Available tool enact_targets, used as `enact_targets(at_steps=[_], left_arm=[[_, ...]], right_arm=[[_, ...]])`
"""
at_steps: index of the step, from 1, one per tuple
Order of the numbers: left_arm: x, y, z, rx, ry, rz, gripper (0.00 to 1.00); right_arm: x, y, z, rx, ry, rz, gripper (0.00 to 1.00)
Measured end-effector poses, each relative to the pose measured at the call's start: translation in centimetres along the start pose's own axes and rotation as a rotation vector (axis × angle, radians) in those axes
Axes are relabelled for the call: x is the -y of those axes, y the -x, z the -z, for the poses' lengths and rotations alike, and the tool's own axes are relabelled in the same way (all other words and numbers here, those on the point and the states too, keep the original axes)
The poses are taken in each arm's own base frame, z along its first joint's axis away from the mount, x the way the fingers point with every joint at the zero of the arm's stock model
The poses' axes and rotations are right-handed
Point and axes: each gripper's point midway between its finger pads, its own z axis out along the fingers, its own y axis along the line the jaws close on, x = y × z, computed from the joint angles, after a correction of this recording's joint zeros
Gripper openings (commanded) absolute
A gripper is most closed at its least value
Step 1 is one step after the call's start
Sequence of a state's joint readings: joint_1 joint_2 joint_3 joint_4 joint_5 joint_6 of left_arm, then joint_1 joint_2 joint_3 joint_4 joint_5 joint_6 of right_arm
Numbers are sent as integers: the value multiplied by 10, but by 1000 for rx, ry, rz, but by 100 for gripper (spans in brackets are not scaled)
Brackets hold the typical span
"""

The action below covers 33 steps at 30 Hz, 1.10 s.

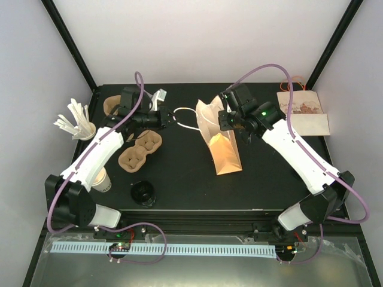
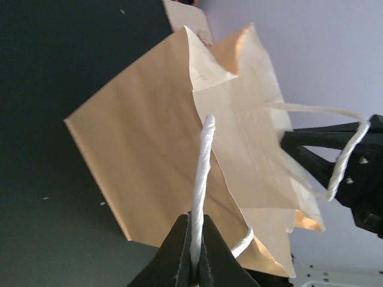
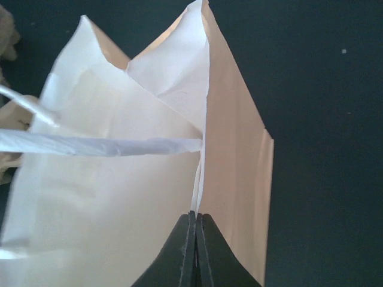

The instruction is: Pack the takeout coffee

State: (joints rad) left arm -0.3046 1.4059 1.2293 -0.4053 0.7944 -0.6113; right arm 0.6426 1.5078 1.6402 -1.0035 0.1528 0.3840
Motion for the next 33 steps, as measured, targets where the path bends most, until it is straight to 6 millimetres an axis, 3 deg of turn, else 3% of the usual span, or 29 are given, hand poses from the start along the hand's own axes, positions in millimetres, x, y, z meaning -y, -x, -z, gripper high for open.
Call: enact_targets(at_steps=[5,12,15,25,28,33], left_arm=[[-5,2,18,33,90,-31,2],[5,8,39,67,164,-98,2],[9,11,44,75,180,-117,2],[26,24,63,101,220,-173,2],[43,31,69,118,192,-201,1],[70,26,58,85,135,-235,2]], right_arm=[[19,2,4,17,-90,-1,1],[62,1,11,28,-238,-25,2],[72,-1,11,21,-276,-26,2],[85,-2,14,23,-356,-7,4],[80,-1,12,22,-330,2,7],[60,2,10,22,-231,14,11]])
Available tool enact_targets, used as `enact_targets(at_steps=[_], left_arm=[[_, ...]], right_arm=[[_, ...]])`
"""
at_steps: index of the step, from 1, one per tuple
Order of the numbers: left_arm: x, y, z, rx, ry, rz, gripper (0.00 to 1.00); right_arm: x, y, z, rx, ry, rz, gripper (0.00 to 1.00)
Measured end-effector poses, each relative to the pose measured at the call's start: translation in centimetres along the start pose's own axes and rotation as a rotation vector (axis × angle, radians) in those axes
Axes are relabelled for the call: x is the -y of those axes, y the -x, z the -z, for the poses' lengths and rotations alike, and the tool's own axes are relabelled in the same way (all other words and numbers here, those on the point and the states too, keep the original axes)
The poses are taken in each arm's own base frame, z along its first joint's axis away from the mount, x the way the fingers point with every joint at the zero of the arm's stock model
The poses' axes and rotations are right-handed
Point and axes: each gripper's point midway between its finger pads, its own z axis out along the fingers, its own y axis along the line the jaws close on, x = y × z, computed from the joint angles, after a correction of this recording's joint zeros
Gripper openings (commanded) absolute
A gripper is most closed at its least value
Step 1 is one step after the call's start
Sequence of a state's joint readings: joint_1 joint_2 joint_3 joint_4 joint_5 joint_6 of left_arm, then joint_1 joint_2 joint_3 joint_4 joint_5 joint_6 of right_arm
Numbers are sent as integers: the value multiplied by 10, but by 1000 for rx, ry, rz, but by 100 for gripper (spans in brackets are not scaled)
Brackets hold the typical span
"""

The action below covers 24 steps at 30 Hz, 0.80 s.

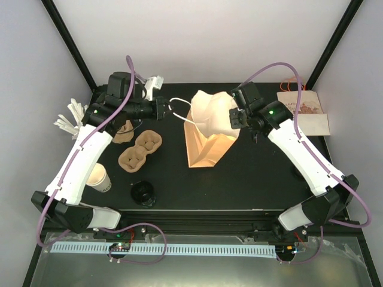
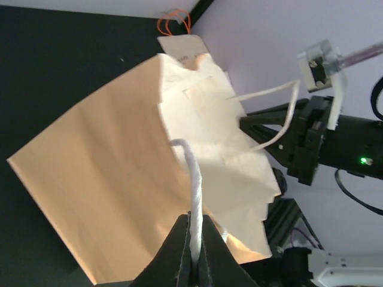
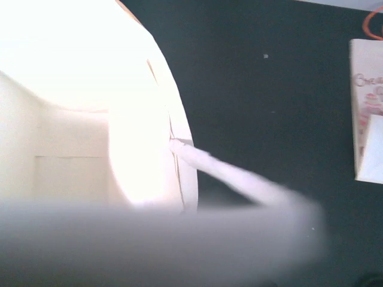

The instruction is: Pack the takeout coffee

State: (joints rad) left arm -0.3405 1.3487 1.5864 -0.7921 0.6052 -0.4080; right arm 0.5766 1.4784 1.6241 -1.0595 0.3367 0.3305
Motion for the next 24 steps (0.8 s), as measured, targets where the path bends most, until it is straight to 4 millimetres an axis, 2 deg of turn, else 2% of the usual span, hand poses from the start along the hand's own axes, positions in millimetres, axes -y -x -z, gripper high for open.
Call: enact_targets(at_steps=[5,9,11,14,19,24], left_arm=[[14,-7,-3,-32,-63,22,2],[25,-7,-1,-34,-123,40,2],[31,-6,1,-34,-149,44,2],[36,-7,4,-35,-175,44,2],[36,-15,1,-48,-205,63,2],[25,-22,-7,-65,-221,104,2]], right_arm=[[-28,-3,-3,-19,152,5,12],[-50,-22,-15,-74,268,11,16],[-58,-31,-20,-106,311,10,19],[-63,-35,-20,-114,348,5,24],[-66,-27,-1,-66,403,0,26],[-62,-16,22,-3,433,-8,26]])
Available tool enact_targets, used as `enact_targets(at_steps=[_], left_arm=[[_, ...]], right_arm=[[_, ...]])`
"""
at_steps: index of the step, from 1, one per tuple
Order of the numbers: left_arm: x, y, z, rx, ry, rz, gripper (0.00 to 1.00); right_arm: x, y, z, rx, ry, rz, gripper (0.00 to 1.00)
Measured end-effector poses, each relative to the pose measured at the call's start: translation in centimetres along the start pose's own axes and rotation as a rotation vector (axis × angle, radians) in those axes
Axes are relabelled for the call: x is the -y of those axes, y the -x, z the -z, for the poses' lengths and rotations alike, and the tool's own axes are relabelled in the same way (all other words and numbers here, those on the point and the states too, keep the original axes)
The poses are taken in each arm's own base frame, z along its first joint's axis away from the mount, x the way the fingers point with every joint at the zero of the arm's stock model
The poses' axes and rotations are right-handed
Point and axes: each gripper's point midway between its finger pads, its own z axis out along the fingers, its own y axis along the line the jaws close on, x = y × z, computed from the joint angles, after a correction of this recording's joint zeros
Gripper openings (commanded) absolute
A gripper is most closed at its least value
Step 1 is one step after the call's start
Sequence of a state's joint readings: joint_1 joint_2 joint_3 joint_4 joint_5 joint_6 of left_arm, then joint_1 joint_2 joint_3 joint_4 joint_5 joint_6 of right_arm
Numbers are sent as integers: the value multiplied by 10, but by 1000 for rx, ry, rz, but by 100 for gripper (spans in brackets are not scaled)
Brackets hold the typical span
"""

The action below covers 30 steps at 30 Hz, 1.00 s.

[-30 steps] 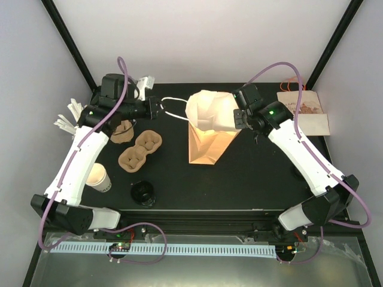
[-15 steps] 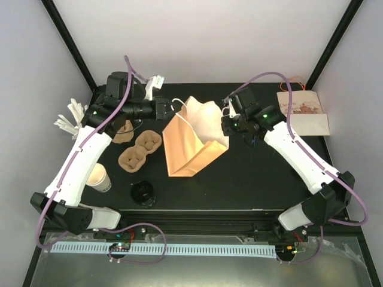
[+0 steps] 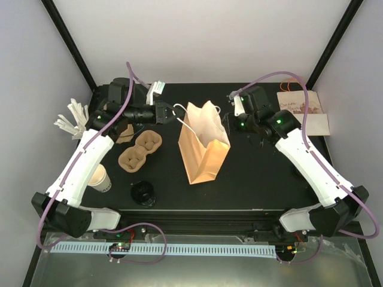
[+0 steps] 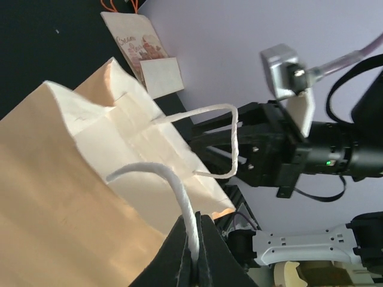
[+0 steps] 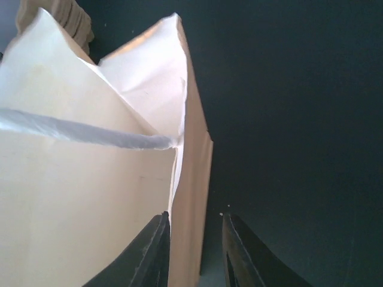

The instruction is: Pack the takeout coffee

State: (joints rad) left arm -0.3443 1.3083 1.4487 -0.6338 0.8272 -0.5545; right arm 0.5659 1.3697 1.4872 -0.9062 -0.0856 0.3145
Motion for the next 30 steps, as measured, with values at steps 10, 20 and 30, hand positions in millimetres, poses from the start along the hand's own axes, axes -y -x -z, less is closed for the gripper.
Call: enact_targets(at_steps=[10,20,30], left_arm=[[-34,-26,-5,-45,15,57,65],[-63,-18,49,55,402,-86,84],[-136,-58,97,64,798,-118,63]], right_arm=[[3,3,7,7,-25,17,32],[1,5,35,67,-14,41,37],[-6,-20,35,50,65,54,41]])
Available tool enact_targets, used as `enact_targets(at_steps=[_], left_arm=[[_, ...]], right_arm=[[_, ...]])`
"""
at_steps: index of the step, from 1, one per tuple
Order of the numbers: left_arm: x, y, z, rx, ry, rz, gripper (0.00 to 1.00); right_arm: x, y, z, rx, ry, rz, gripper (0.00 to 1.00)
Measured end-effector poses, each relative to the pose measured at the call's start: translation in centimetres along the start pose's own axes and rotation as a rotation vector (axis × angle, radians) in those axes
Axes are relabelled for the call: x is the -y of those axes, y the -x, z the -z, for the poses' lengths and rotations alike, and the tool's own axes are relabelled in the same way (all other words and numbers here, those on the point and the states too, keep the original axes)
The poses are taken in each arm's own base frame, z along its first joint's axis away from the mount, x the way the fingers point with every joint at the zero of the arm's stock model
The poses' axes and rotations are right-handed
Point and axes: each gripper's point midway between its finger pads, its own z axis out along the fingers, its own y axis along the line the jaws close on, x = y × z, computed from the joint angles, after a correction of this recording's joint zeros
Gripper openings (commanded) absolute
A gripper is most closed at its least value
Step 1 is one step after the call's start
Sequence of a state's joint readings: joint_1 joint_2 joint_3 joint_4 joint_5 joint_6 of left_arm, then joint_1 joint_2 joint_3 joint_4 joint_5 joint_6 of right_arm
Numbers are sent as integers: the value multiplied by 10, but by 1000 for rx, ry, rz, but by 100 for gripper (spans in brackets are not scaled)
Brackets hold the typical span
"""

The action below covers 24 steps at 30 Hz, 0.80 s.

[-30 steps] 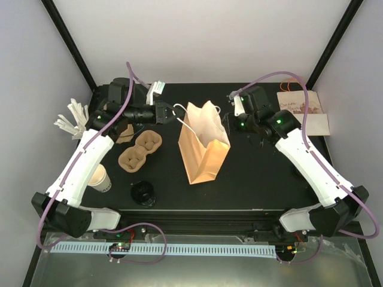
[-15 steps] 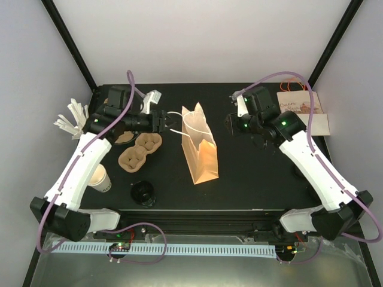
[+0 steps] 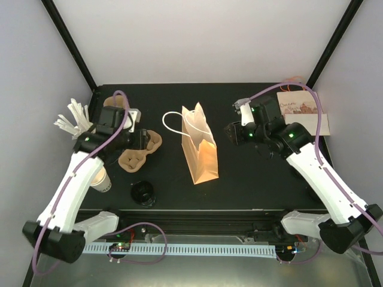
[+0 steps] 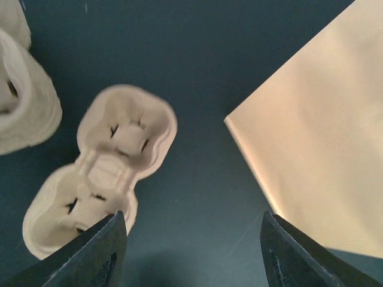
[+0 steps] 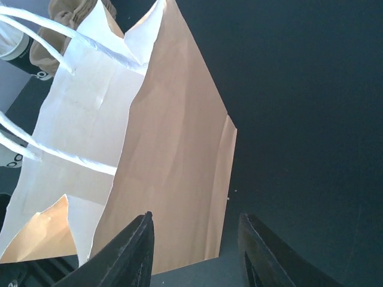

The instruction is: Pack the takeout coffee

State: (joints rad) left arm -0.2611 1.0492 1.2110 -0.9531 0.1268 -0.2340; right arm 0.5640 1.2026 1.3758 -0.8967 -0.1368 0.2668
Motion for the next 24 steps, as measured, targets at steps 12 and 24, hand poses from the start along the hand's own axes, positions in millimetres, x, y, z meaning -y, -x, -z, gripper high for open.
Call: enact_targets(at_steps=[12,24], left_arm=[[-35,-68,-89,-359,123,24,66],[-50,-80,-113,-392,184,20,70]], right_arm=[[-14,31,-29,-31,56,-3,50],[-21,26,-73,-175,19,7,43]])
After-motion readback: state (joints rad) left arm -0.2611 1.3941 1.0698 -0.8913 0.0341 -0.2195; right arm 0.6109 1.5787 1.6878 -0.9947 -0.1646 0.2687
